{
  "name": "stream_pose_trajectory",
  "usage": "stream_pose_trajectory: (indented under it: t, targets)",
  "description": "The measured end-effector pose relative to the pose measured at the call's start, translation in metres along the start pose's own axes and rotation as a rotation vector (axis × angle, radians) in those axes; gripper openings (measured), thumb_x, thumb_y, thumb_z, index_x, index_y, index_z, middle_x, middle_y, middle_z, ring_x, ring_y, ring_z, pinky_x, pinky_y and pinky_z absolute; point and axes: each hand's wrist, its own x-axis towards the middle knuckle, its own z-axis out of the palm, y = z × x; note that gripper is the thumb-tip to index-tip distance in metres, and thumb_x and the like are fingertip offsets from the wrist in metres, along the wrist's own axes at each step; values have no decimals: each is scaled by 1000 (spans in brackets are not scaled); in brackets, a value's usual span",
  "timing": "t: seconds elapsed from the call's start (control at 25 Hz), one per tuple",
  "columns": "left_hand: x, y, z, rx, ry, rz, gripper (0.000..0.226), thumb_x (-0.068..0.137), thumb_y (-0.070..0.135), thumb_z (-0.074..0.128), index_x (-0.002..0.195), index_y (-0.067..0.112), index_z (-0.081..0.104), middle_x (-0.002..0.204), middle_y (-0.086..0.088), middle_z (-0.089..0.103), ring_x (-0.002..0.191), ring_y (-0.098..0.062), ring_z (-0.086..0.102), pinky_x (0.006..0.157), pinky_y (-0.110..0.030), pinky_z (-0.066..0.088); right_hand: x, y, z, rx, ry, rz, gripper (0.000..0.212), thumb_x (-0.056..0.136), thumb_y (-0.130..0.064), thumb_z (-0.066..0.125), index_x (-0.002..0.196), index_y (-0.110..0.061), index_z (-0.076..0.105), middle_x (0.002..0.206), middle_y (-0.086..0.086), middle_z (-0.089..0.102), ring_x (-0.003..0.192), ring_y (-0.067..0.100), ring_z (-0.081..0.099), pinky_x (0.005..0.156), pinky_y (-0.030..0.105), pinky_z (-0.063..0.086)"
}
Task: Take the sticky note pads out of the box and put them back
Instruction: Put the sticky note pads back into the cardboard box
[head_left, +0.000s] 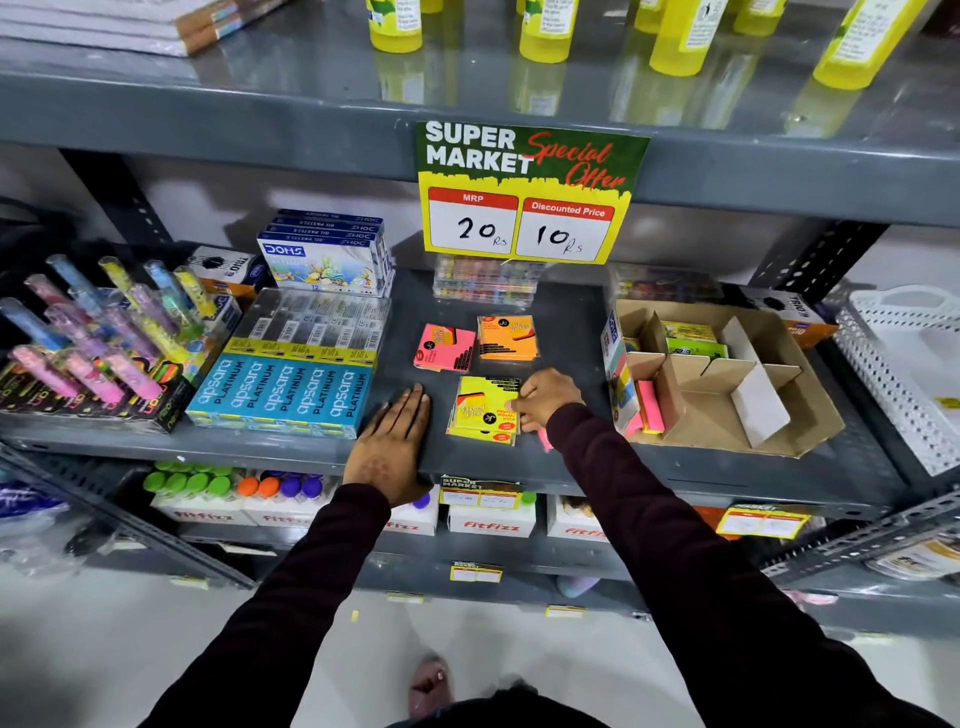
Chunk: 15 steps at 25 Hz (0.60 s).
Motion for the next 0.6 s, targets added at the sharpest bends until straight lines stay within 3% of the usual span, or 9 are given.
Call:
stream_pose_trajectory:
  t: [0.2, 0.36, 0.6]
  targets:
    - [0, -1, 0, 1, 1, 3, 119, 45, 50, 81, 141, 1, 28, 147, -17, 34, 133, -31, 35, 108, -46, 29, -6, -5, -1, -206, -2, -63, 34, 78, -14, 77, 102, 6, 64, 103, 24, 73, 92, 35, 72, 88, 45, 58]
    - [1, -1, 0, 13, 2, 5, 119, 46, 49, 81, 141, 1, 28, 147, -17, 34, 133, -31, 34, 107, -46, 29, -8, -6, -20, -454, 70, -116, 34, 83, -20, 70, 110, 0, 64, 115, 18, 68, 107, 33, 64, 93, 35, 52]
    - [1, 0, 0, 58, 11, 12, 118, 46, 49, 83, 139, -2, 30, 145, -19, 36, 131, -32, 37, 105, -47, 31, -13, 10, -41, -703, -37, 17, 55, 81, -34, 73, 121, 0, 56, 128, 17, 61, 118, 32, 58, 98, 37, 48]
